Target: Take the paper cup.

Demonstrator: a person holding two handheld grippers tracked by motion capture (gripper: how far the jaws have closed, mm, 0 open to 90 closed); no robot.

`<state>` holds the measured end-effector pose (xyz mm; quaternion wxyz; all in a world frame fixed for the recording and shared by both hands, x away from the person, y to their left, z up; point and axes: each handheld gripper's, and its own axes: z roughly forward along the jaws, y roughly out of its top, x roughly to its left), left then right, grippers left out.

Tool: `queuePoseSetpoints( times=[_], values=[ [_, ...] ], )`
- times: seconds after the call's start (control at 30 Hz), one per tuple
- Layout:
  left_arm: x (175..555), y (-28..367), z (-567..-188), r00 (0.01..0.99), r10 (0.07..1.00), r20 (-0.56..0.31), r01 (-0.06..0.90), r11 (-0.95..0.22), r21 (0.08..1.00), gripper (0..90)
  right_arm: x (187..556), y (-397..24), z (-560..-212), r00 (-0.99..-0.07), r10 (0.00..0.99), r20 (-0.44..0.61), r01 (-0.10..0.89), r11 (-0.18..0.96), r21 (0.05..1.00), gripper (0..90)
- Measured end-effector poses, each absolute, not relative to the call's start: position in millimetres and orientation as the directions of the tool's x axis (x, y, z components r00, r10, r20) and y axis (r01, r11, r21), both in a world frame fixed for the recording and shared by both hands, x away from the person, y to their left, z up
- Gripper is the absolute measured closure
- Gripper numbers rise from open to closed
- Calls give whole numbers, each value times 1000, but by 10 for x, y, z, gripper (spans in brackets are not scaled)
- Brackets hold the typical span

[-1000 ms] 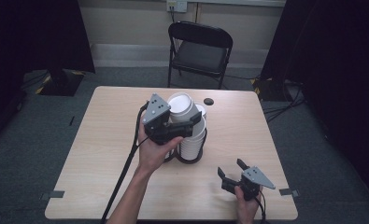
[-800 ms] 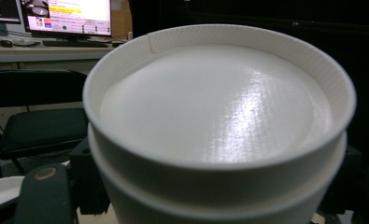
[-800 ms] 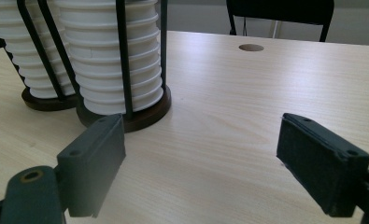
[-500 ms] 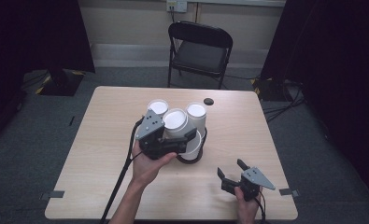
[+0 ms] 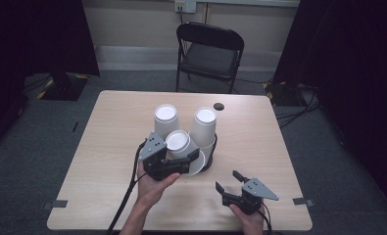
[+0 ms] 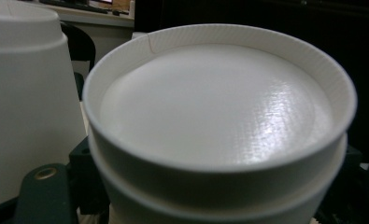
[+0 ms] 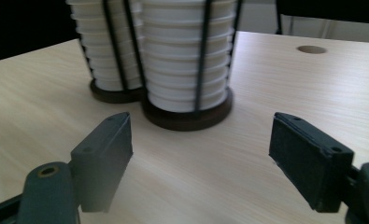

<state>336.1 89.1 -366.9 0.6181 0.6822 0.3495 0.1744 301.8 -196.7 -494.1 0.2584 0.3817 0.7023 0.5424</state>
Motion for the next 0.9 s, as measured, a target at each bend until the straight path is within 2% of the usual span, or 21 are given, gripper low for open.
queuePoseSetpoints(
  times=[0.3, 0.53, 0.63, 0.73, 0.9],
  values=[
    [3319, 916, -3969, 689, 669, -279, 342, 40, 939, 198, 2939, -1679, -4946, -639, 768, 37, 209, 127, 969, 327],
    [3274, 1014, -4125, 668, 650, -364, 400, 99, 911, 198, 2869, -1503, -4952, -704, 708, 54, 183, 108, 977, 412],
    [3259, 1067, -4195, 665, 617, -421, 436, 136, 889, 198, 2858, -1480, -4952, -713, 699, 49, 169, 104, 980, 421],
    [3266, 1145, -4270, 653, 582, -485, 476, 182, 860, 198, 2829, -1454, -4937, -729, 683, 37, 123, 77, 989, 459],
    [3252, 1195, -4305, 642, 571, -511, 495, 200, 846, 198, 2814, -1448, -4907, -738, 675, 5, 66, 65, 996, 485]
  ],
)
